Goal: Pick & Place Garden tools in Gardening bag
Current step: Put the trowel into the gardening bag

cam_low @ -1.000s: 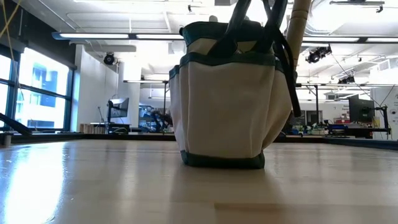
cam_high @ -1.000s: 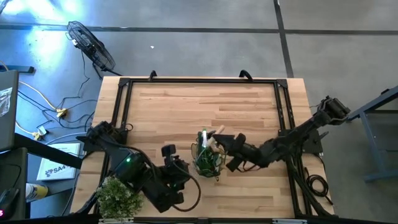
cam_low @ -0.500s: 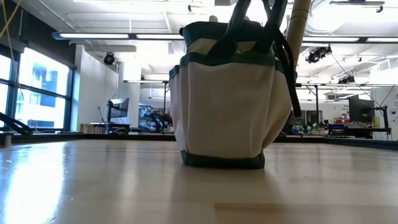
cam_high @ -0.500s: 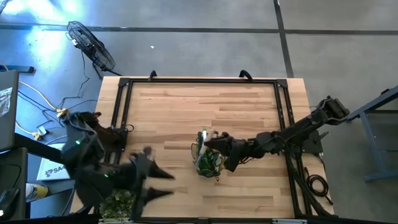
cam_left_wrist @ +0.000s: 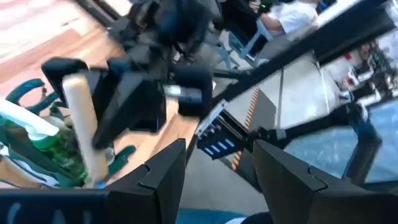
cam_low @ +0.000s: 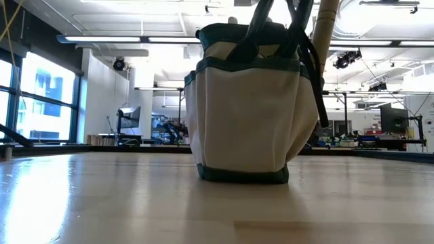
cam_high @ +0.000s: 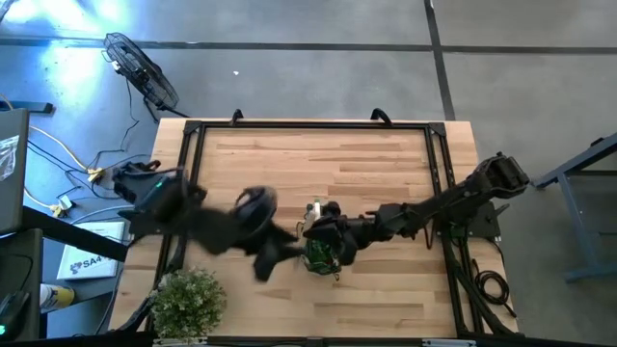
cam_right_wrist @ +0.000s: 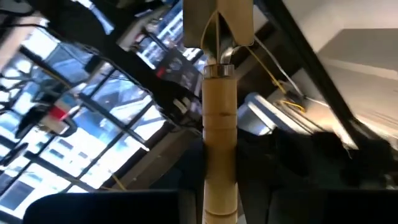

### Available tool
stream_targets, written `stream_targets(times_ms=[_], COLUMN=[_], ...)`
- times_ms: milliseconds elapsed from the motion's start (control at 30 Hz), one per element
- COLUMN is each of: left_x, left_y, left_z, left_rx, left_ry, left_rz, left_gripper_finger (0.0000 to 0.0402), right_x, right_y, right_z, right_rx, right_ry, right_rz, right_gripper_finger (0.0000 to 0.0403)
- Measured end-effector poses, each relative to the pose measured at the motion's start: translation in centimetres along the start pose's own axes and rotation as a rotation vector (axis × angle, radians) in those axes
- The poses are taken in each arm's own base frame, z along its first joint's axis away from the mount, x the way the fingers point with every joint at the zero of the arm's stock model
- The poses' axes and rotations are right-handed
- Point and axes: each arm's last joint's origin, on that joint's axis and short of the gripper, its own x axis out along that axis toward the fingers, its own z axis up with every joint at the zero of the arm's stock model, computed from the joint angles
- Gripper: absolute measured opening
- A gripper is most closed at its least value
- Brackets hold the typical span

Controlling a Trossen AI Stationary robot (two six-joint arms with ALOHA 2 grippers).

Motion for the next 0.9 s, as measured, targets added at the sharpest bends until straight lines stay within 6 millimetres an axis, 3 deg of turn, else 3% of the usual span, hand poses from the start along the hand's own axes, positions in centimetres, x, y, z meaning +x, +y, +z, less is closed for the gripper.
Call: stream_targets(times_ms=[200, 400, 900], left_x=[1.4, 2.4, 4.2], left_y=[3.1, 6.2, 7.8], left_z=[3.9, 6.1, 5.8], left_rx=[-0.175, -0.310, -0.132], left_ry=[0.081, 0.243, 0.312], left_rz=[0.038, 0.108, 0.215], left_gripper_finger=[0.0182, 0.0182, 0.0182], right_x=[0.3, 0.4, 0.3], right_y=[0.8, 1.1, 1.1], right_z=[0.2, 0.0, 0.1], right_rx=[-0.009, -0.007, -0.002], right_ry=[-0.005, 0.034, 0.014], right_rz=[0.031, 0.071, 0.066], right_gripper_finger=[0.0053, 0.0053, 0.0053])
